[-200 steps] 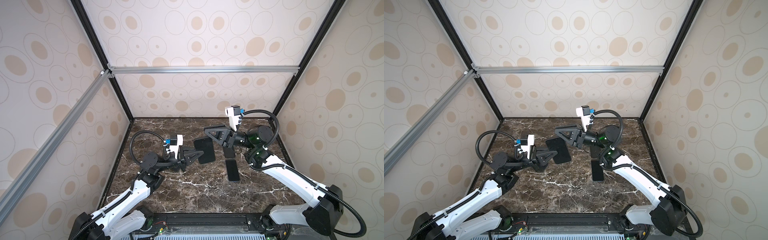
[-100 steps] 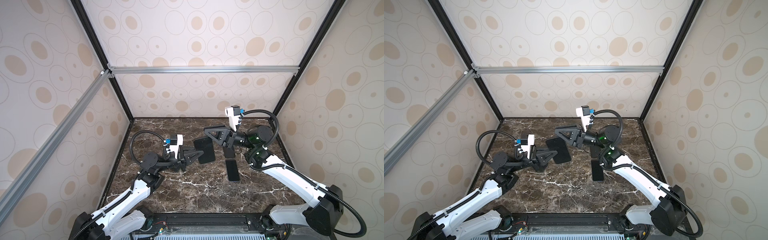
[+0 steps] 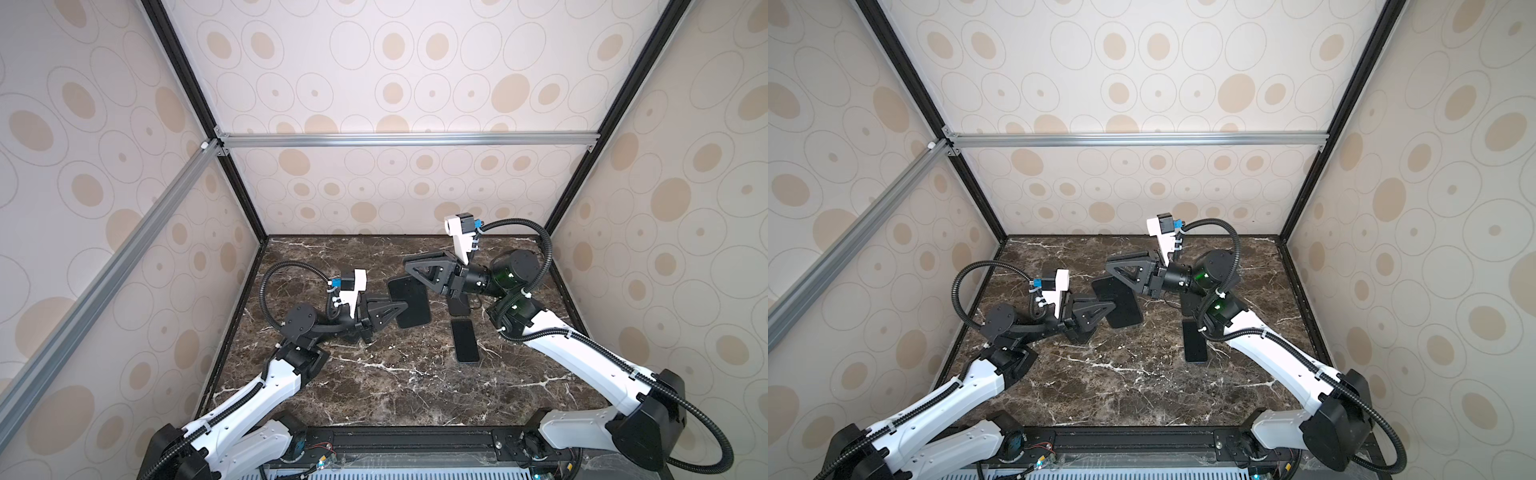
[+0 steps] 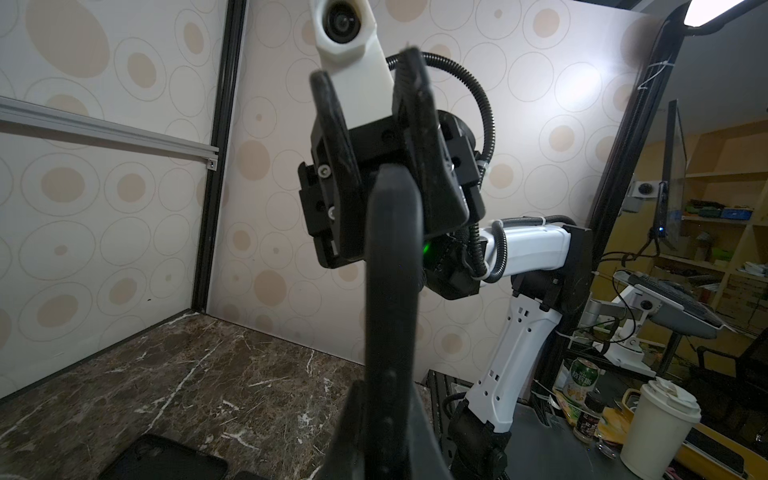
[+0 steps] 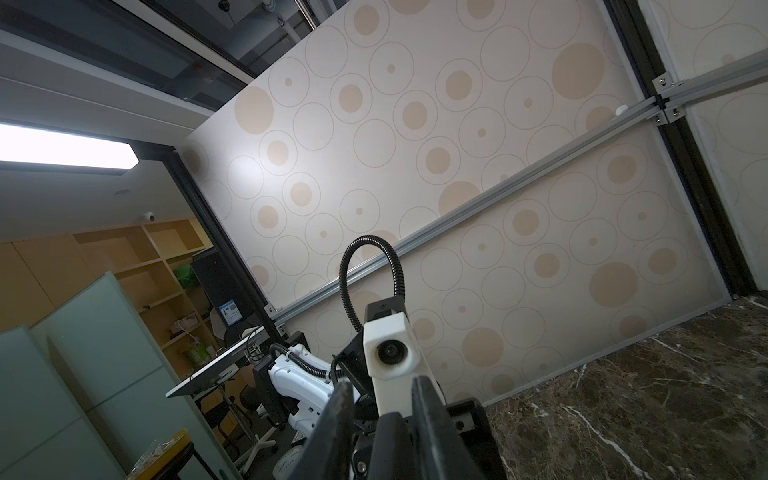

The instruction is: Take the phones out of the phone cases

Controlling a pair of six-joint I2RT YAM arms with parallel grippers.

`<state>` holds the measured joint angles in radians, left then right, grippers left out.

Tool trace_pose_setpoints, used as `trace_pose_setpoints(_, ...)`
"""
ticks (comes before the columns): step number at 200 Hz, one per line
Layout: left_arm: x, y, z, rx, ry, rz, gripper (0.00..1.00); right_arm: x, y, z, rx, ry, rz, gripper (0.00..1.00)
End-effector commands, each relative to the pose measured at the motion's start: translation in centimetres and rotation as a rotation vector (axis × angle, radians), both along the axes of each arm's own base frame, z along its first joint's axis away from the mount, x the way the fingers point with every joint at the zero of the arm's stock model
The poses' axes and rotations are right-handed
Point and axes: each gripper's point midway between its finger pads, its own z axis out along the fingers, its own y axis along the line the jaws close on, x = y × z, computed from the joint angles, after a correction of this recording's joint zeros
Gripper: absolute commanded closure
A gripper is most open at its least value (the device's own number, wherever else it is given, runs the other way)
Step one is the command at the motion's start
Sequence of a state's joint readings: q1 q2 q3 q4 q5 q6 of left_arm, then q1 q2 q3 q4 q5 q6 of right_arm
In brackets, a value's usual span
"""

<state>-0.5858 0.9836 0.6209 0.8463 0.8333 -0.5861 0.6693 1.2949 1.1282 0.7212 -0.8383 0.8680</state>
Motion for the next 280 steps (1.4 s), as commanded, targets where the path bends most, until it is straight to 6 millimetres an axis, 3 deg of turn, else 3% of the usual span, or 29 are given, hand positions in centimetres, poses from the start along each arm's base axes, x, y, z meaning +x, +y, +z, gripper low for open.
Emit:
trace_pose_setpoints(1, -0.9, 0.5, 2.2, -0.056, -0.084, -0.006, 1.00, -0.9, -0.2, 1.1, 0.026, -0.037, 0.014, 0.79)
trace_pose_setpoints(21, -1.0, 0.4, 2.1, -0.056, -0.083, -0.006, 1.00, -1.0, -0.3, 1.2, 0.035, -0.038, 0.015, 0.85)
trace_pose_setpoints(97, -0.7, 0.6, 2.0, -0.047, -0.092, 0.021, 1.00, -1.4, -0.4, 2.0, 0.071, 0.012, 0.070, 0.87)
trace_pose_setpoints(117, -0.6, 0.7, 2.1, -0.042, -0.102, 0.042, 1.00, -1.5, -0.5, 2.0, 0.069, 0.028, 0.075, 0.68)
trace_pose_setpoints(151, -0.5, 0.8, 2.3, -0.050, -0.104, 0.050, 1.00, -1.8, -1.1, 2.0, 0.078, 0.006, 0.043, 0.63)
trace_pose_setpoints(280, -0.6, 0.8, 2.9, -0.059, -0.124, 0.045, 1.00, -1.5, -0.7, 1.6, 0.056, 0.083, 0.068, 1.00)
